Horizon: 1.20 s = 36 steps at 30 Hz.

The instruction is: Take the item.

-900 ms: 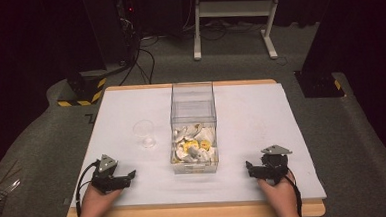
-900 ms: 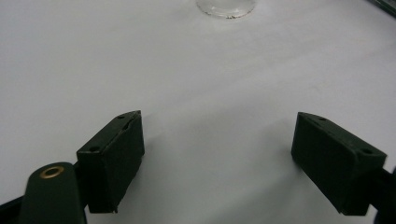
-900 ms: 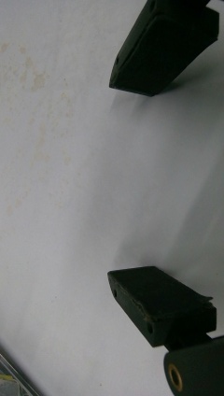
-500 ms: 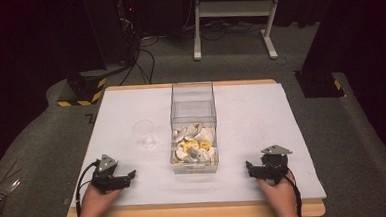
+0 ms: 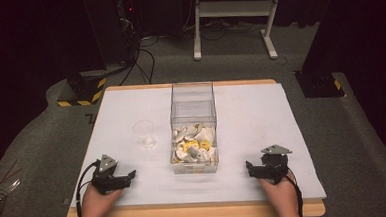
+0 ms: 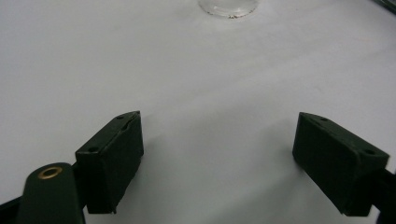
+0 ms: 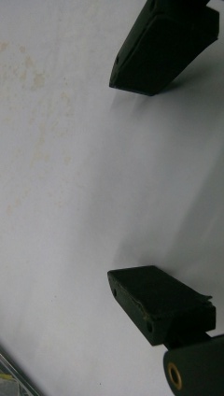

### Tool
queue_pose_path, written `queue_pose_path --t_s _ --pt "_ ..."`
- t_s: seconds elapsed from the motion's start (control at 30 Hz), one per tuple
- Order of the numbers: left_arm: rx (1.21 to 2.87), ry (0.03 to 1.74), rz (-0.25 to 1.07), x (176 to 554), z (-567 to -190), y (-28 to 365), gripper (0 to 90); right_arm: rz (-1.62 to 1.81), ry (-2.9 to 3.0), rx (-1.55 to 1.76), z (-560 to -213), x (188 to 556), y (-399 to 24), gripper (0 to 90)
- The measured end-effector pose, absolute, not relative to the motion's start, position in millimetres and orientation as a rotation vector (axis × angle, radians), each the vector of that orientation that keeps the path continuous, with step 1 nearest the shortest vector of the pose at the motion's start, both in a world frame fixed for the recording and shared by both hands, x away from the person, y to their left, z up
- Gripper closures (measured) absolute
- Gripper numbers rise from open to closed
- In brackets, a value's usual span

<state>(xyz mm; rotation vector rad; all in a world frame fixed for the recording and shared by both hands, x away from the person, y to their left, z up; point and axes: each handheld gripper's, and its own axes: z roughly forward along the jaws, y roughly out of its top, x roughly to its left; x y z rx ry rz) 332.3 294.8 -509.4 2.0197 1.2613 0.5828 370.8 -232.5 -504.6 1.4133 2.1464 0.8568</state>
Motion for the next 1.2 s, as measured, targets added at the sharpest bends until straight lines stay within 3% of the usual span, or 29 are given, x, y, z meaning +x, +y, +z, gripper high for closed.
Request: queue_pose_path --t_s 1.2 --pt "1.997 1.174 0.537 334 -492 287 16.1 0.862 2.134 1.418 -505 371 -236 8.8"
